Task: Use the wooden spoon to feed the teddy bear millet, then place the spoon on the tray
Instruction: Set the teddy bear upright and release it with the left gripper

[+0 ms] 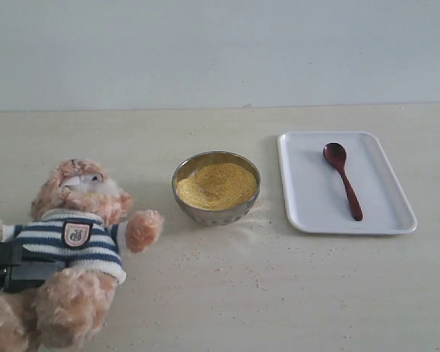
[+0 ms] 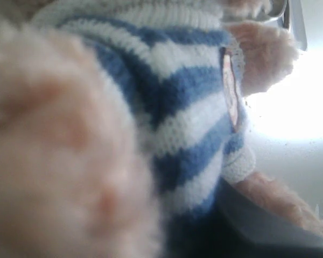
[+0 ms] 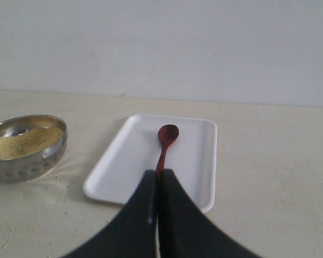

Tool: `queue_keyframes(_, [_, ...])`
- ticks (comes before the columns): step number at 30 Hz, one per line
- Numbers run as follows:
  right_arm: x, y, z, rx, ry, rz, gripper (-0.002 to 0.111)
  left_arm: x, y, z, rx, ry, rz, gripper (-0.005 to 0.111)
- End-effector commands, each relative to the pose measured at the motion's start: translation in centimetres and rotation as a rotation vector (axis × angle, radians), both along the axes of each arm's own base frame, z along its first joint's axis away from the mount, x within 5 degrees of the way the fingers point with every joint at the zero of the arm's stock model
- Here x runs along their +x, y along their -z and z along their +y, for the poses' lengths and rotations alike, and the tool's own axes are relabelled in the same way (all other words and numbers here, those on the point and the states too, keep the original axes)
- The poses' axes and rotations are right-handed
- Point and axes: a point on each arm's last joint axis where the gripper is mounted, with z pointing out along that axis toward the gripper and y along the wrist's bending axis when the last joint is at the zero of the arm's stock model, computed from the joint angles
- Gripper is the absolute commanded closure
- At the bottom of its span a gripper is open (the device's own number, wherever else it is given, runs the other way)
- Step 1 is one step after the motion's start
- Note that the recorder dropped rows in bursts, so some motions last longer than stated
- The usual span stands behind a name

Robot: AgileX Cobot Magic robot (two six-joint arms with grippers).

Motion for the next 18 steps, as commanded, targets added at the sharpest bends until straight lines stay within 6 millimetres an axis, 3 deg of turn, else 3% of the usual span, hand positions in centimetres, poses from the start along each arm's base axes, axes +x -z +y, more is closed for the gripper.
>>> queue_keyframes(1, [0.0,0.2,0.0,0.003,0.004,0.004,0.108,2.7,-1.7,0.8,0.013,-0.063,-0.063,0.100])
queue_keyframes(4, [0.0,0.2,0.0,0.003,0.004,0.004,0.108,4.3,-2.0,1.4,0.039,-0.074,-0.064,0.100])
queue_keyframes(7, [0.0,0.2,0.0,0.003,0.004,0.004,0.108,5.5,-1.0,1.7,0.034,-0.070,-0.025,0.100])
queue_keyframes(15, [0.0,0.2,0.0,0.003,0.004,0.004,0.108,6.2,2.1,1.9,0.024,-0.060,0.064,0.098])
queue_keyframes(18, [0.0,0.2,0.0,0.003,0.004,0.004,0.108,6.2,2.2,1.9,0.037,-0.040,0.048,0.089])
